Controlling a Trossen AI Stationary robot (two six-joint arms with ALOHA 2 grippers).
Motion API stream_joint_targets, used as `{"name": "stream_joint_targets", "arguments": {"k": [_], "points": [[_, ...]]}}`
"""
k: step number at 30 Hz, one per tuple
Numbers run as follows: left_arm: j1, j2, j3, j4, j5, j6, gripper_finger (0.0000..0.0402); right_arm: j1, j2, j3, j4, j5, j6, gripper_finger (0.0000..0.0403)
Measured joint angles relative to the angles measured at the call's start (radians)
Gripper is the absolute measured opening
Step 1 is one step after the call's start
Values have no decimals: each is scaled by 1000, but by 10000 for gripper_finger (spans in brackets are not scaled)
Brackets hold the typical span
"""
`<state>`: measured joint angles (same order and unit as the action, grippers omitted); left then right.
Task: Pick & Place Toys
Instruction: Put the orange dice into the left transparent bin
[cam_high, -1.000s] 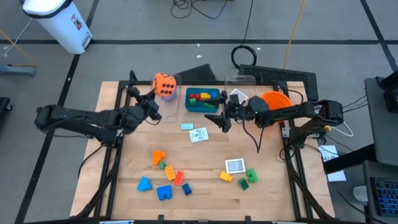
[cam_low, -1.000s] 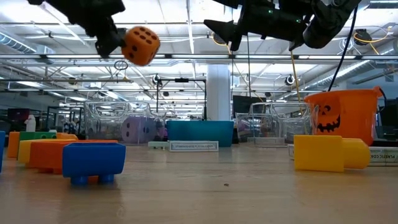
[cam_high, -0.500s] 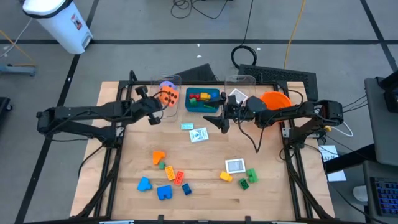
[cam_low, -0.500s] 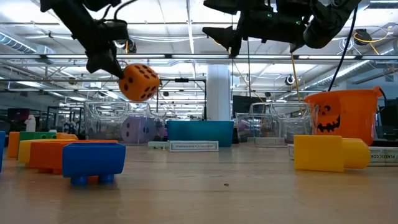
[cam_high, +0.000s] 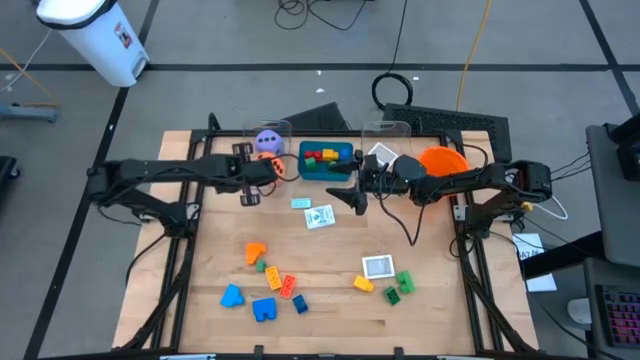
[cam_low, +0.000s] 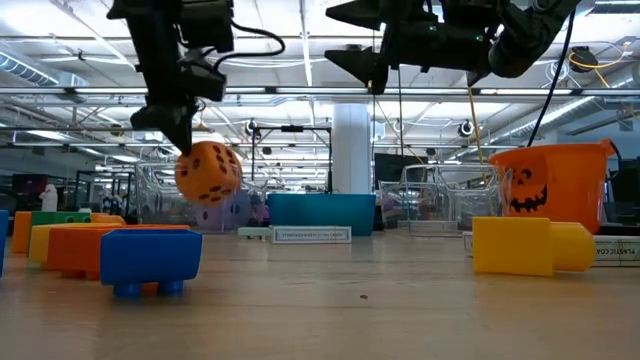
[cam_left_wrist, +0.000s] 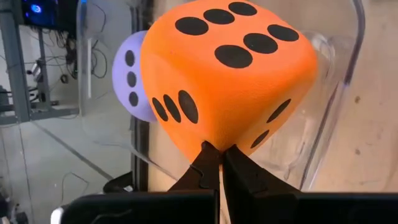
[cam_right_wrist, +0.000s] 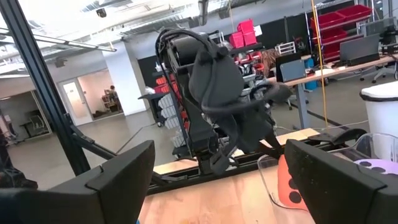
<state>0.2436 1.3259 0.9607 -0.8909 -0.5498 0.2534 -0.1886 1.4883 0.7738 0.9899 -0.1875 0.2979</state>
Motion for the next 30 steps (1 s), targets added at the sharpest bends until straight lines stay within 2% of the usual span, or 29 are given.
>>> {"name": "stream_joint_targets", "arguments": {"k": [10, 19, 23, 30], "points": [[40, 99, 16, -5, -7, 44, 1, 0, 0, 0, -1, 0, -4, 348], [72, 123, 16, -3, 0, 66, 2, 0, 0, 0, -1, 0, -4, 348], [72, 123, 16, -3, 11, 82, 25, 0, 0, 0, -3, 0, -8, 348], [71, 119, 16, -5, 47, 90, 95, 0, 0, 0, -8, 0, -14, 348]]}}
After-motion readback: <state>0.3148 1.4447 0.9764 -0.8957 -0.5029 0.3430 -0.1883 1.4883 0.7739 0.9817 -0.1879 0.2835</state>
